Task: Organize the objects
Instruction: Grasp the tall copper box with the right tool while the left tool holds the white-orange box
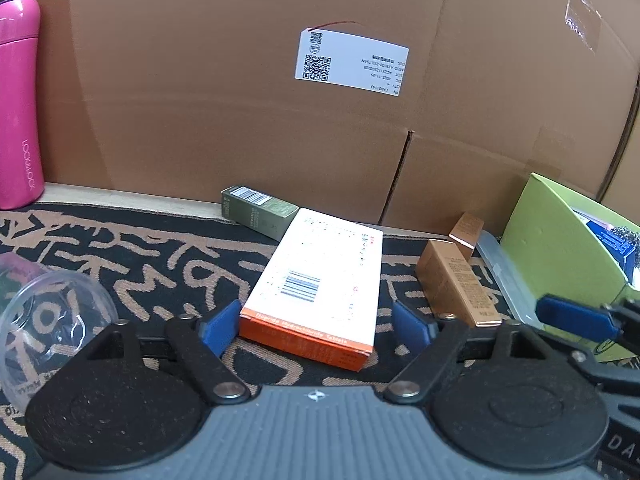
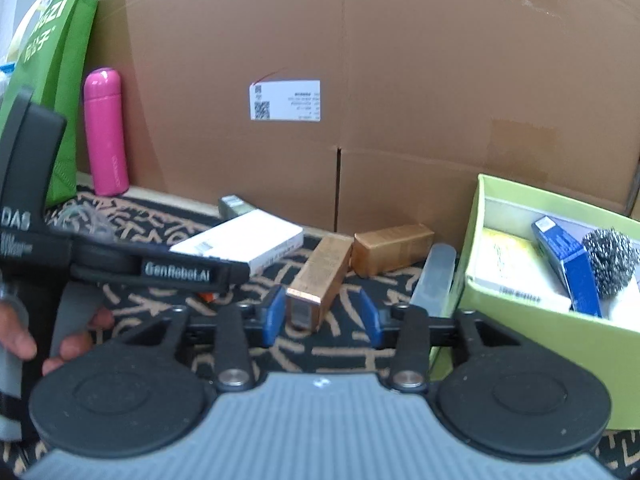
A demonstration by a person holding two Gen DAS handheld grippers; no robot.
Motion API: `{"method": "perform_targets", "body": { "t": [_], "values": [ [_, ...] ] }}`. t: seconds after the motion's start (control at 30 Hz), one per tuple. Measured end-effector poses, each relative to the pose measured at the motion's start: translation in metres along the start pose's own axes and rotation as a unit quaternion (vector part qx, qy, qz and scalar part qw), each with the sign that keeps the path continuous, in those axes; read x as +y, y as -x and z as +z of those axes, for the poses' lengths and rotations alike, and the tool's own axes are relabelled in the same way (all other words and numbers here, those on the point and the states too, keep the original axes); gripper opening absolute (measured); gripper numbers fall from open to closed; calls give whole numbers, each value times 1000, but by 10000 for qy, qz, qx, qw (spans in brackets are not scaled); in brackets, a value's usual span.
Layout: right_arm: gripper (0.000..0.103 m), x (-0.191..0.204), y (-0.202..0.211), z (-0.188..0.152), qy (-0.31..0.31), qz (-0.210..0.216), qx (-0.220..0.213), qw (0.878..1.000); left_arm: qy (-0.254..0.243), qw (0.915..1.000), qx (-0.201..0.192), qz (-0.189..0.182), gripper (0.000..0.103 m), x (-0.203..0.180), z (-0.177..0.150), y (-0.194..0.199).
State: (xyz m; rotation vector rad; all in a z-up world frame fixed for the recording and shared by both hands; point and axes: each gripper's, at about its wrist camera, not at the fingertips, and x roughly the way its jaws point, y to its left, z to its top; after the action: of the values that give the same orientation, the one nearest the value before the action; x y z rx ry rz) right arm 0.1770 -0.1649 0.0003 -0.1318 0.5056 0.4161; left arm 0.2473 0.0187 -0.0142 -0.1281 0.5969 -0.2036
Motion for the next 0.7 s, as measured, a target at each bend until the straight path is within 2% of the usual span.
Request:
{"method": "perform_targets", "body": {
  "t": [0.13, 0.33, 0.4, 0.43, 0.6, 0.7],
  "values": [
    [41, 2, -14, 6, -24, 29, 246, 9997, 20, 9998, 2, 184, 93, -1, 7, -10],
    [41, 4, -51, 12, 3, -262, 473, 9985, 243, 9997, -43, 69, 100, 7, 11, -16],
    [39, 4, -63, 12, -19, -374, 640, 9972, 189, 9998, -46, 101, 93, 5, 10, -15],
    [32, 3, -67, 10, -54, -350, 691, 9970, 65, 9999, -38, 133, 79, 4, 11, -15],
    [24, 4, -61, 1, 150, -190, 691, 9973, -256, 9995, 39, 191, 77, -2, 10, -15],
    [24, 4, -52, -4, 176, -116, 686, 9974, -295, 9993, 54, 230, 79, -4, 11, -17]
  ]
}}
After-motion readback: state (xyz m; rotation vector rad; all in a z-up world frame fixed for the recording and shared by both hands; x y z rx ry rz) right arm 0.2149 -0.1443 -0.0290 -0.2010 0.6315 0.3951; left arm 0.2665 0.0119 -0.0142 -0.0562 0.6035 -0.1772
